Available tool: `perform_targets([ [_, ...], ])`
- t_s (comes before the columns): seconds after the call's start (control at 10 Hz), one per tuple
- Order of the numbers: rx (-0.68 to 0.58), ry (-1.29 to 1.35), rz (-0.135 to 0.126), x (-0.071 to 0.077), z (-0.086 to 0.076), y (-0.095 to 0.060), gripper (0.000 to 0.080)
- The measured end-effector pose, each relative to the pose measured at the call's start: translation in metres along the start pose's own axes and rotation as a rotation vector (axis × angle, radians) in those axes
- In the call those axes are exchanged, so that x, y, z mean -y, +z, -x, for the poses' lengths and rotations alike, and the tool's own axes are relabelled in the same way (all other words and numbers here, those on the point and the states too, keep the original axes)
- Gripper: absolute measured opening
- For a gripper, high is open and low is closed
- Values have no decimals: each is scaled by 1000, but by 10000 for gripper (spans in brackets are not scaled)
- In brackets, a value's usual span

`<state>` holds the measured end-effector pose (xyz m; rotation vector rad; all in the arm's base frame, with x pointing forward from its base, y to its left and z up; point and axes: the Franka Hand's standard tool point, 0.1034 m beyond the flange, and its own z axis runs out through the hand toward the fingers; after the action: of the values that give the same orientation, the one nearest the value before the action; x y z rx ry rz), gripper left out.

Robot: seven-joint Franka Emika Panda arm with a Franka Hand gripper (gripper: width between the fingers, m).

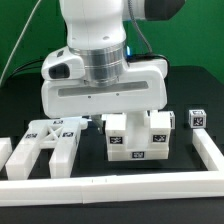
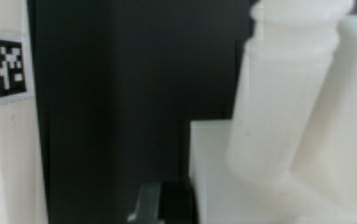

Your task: Assemble chair

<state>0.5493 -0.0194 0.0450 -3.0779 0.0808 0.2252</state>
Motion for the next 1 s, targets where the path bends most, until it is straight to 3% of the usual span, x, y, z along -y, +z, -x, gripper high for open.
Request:
perform_targets([
  [0.2, 37, 0, -8, -1, 3, -2, 37],
  [0.3, 98, 0, -17, -6, 8, -13, 37],
  [0.5, 319, -2, -20, -11, 15, -26, 37],
  [0.6, 372, -9, -12, -12, 10, -23, 37],
  [0.7, 487, -14, 4, -14, 15, -19, 37],
  [0.9, 639, -11, 10, -17, 10, -4, 37],
  [1.0, 605, -16, 20, -17, -2, -1, 37],
])
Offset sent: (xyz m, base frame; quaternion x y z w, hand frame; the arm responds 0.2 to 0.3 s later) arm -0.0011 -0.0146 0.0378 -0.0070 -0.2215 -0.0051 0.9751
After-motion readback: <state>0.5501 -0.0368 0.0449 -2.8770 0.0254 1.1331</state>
